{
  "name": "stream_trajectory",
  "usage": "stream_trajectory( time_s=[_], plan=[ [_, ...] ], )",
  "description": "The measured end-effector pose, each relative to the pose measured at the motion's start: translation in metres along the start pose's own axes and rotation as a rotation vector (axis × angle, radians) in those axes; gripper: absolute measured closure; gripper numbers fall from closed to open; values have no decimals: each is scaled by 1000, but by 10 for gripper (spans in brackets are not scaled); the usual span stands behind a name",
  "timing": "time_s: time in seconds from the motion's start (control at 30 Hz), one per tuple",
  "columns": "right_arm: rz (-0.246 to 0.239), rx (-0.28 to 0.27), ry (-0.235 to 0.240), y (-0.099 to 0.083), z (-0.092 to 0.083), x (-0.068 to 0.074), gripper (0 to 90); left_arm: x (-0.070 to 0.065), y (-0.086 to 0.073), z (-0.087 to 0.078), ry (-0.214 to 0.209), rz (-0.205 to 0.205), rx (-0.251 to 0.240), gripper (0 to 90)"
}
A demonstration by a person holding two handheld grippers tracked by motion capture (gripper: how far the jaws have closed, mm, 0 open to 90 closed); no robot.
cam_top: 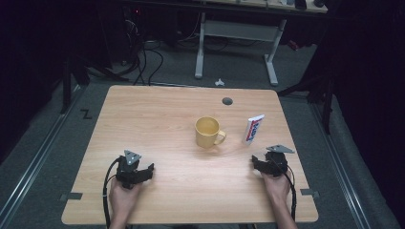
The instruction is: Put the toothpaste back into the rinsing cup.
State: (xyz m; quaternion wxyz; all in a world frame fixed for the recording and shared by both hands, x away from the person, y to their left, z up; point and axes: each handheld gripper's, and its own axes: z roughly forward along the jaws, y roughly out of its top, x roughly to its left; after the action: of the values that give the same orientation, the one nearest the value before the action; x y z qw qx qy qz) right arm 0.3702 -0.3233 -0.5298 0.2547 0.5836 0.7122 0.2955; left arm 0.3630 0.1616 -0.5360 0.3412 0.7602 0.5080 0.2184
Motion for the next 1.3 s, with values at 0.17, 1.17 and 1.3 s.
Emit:
stream_trajectory(
  time_s=[0.17, 1.17, 1.3],
  plan=[
    [-2, -5, 15, -1, -4, 1, 303, 0, 0, 0, 0, 0, 0, 264],
    [-15, -87, 76, 4, -26, 16, 334, 0, 0, 0, 1, 0, 0, 264],
    [-18, -96, 77, 6, -27, 18, 335, 0, 0, 0, 0, 0, -1, 264]
  ],
)
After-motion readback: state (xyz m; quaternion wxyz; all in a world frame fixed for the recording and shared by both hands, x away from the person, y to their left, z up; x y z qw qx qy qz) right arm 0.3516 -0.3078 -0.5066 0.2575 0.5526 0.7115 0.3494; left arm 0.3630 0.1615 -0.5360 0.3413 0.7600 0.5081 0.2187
